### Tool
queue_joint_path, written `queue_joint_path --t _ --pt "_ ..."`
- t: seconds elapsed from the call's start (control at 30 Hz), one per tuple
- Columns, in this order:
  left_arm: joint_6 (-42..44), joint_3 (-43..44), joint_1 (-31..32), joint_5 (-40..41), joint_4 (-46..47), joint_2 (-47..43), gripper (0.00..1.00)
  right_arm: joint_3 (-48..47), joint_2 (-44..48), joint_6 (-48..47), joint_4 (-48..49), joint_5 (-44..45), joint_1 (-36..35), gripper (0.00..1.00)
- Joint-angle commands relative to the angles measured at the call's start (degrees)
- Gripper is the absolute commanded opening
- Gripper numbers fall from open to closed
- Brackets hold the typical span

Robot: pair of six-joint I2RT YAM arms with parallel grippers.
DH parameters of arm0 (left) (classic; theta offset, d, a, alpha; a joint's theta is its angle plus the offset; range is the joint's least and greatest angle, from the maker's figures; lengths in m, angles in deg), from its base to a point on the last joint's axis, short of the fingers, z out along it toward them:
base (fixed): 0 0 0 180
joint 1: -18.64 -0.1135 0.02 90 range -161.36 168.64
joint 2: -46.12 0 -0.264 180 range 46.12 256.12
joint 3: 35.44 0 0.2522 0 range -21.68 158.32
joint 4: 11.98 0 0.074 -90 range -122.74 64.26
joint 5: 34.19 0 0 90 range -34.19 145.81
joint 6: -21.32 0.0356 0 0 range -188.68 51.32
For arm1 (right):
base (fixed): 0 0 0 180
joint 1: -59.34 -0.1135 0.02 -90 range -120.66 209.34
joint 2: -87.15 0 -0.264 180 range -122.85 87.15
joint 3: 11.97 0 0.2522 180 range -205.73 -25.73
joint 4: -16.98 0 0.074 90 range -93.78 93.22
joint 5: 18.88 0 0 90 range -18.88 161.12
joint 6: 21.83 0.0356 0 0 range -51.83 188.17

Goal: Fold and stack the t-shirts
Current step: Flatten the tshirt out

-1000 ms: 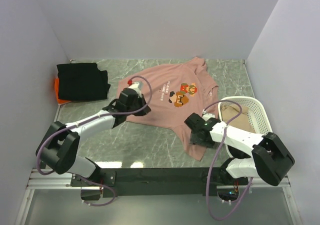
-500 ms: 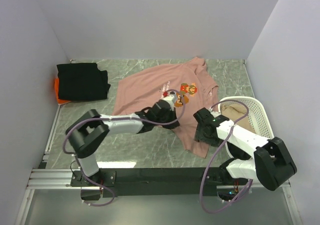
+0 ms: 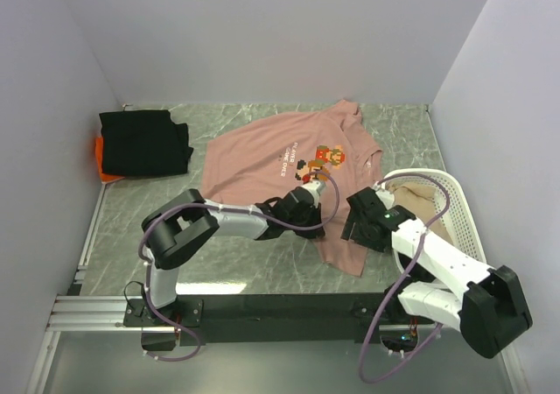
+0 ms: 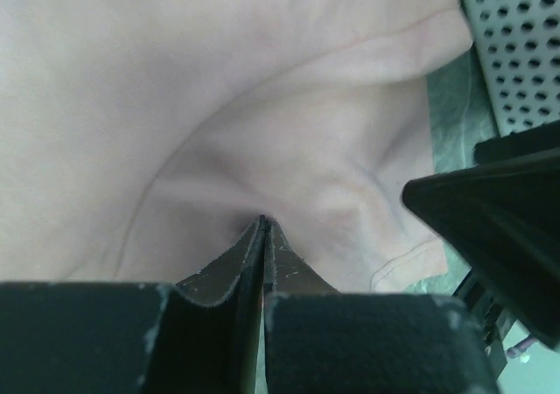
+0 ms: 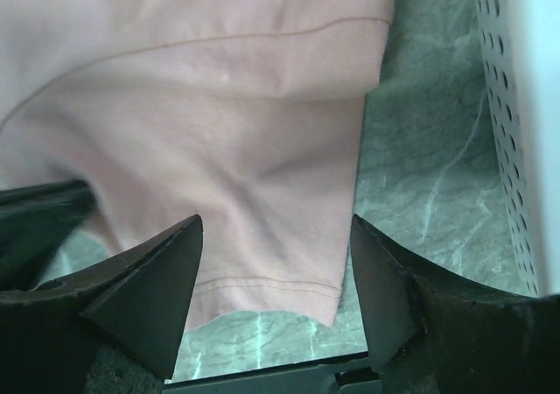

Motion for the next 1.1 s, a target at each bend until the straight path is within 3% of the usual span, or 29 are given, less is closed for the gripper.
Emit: queue_joint_path --t 0.0,0.4,0.67,0.93,1.07 --pt "0.81 0.27 1.72 -1.82 1.55 1.64 0.08 -0.74 2.31 0.65 0.82 1.12 0.28 0.75" --pt "0.46 -10.81 3.83 0.38 0.58 -2.65 0.06 -2.85 5.3 -1.02 0.73 2.61 0.36 0.79" --pt "-2.35 -13.0 11.39 0.12 1.28 -2.57 0.05 -6.45 3.02 -2.51 1.96 3.14 0.36 0.8" --pt "-5.34 -14.33 14.47 5.03 -2.31 -11.09 0.06 -11.9 -1.81 -4.71 5.82 2.88 0.36 0.82" --pt "-3.33 -11.35 14.47 9.5 -7.74 -17.5 0.12 -16.12 -5.76 -6.73 8.46 2.96 0.36 0.84"
